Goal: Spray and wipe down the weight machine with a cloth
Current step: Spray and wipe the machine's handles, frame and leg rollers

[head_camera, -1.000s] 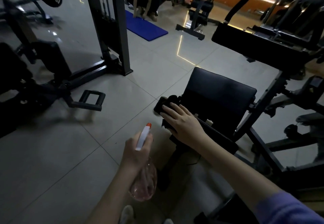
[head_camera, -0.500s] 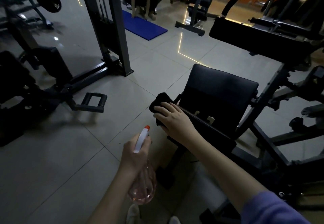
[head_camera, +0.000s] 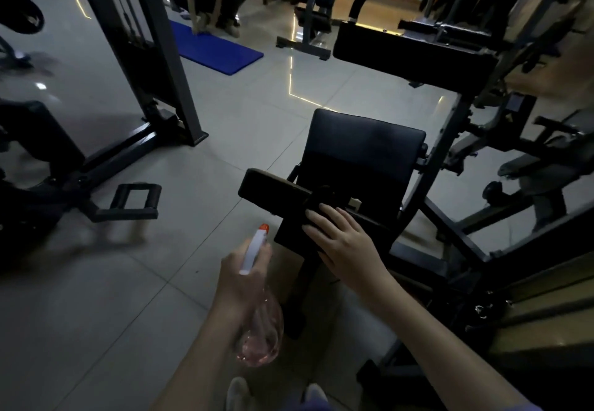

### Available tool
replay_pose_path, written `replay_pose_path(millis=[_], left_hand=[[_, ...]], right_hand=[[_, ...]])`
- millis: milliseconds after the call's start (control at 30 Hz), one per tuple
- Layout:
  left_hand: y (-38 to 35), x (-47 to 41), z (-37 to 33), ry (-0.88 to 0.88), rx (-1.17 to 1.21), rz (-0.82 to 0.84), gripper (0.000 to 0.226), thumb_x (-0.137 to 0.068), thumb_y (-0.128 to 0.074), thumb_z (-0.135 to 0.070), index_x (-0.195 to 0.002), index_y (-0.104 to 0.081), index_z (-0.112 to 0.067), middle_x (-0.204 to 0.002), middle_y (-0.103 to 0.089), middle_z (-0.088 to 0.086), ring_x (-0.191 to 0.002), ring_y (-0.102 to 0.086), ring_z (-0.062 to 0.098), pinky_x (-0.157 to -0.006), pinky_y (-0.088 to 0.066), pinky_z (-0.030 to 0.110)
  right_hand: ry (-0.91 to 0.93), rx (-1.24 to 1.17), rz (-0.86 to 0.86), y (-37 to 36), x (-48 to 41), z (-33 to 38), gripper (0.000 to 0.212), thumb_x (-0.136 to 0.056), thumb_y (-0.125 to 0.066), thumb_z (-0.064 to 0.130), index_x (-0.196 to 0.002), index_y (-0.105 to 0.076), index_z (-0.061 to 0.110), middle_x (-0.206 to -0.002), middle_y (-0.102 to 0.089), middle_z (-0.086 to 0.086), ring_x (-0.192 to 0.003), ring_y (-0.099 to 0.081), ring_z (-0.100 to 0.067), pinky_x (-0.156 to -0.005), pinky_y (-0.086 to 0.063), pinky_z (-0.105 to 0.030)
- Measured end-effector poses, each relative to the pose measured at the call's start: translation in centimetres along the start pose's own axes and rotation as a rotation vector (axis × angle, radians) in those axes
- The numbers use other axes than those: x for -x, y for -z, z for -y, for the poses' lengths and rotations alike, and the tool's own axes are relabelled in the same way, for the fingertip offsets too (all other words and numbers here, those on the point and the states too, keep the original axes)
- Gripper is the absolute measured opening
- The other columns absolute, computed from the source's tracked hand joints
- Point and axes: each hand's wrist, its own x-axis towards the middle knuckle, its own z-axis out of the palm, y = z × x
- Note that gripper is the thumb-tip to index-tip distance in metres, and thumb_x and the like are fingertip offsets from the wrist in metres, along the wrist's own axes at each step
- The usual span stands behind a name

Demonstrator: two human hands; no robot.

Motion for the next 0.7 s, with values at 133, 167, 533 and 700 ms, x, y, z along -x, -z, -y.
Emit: replay_pose_path(millis=[133, 167, 533, 700], left_hand=[[-0.7, 0.1, -0.1, -0.055, -0.012, 0.095, 0.025, -0.097, -0.051, -0.025, -0.094, -0.064, -0.003, -0.083, -0.066, 0.019, -0.080, -0.064, 0.031, -0.072, -0.052, 0.048], [-0.8, 0.1, -0.2, -0.082, -0.018, 0.132, 0.028, -0.096, -0.050, -0.029, -0.096, -0.064, -0.005, -0.082, -0.066, 0.016, -0.080, -0.065, 0.028, -0.072, -0.052, 0.047], [-2.4, -0.2, 0.7, -0.236, -0.047, 0.381, 0.017, -0.095, -0.051, -0.025, -0.079, -0.055, -0.022, -0.065, -0.056, 0.003, -0.057, -0.053, 0.014, -0.051, -0.041, 0.028], [-2.9, 0.0, 0.9, -0.246, 0.010, 0.474, 0.016, -0.088, -0.054, -0.027, -0.082, -0.060, -0.014, -0.072, -0.062, 0.017, -0.066, -0.058, 0.029, -0.056, -0.045, 0.038]], right_hand=[[-0.074, -0.024, -0.036, 0.2, 2.0, -0.6, 0.049, -0.072, -0.076, 0.018, -0.119, -0.062, 0.016, -0.133, -0.055, -0.006, -0.127, -0.046, -0.029, -0.106, -0.039, -0.044], [-0.103, -0.028, -0.052, 0.3, 2.5, -0.7, 0.049, -0.072, -0.075, 0.017, -0.119, -0.061, 0.015, -0.133, -0.055, -0.006, -0.127, -0.046, -0.030, -0.106, -0.038, -0.044], [-0.665, -0.361, -0.330, -0.1, 4.4, 1.4, 0.048, -0.085, -0.063, 0.006, -0.131, -0.049, 0.012, -0.140, -0.045, -0.008, -0.137, -0.032, -0.026, -0.108, -0.036, -0.048], [-1.005, -0.651, -0.536, 0.1, 2.8, 2.2, 0.041, -0.090, -0.053, 0.023, -0.130, -0.049, 0.013, -0.135, -0.048, -0.006, -0.129, -0.042, -0.019, -0.108, -0.036, -0.040]])
